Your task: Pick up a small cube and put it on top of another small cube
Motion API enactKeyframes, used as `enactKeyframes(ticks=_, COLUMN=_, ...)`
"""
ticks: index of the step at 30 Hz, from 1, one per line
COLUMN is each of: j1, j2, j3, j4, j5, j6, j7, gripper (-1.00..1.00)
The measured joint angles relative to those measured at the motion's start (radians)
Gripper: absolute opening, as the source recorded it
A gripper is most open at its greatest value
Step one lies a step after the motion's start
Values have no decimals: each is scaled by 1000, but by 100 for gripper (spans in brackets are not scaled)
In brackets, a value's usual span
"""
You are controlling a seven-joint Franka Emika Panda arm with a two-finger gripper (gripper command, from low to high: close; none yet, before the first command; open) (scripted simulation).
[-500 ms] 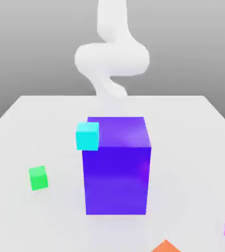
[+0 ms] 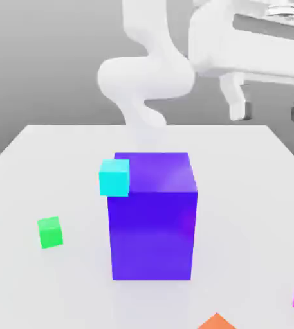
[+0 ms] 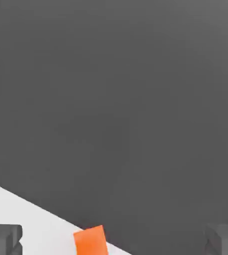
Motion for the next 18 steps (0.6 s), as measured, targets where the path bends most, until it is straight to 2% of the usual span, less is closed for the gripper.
enactKeyframes(ticks=14, j1=161, j2=509, j3=100, j4=14, j5=-104, j6=141, j7=-135, gripper=0)
enactKeyframes(ticks=18, j1=208, j2=655, j3=59, j4=42, j5=-160, j6=234, j7=-108, gripper=0)
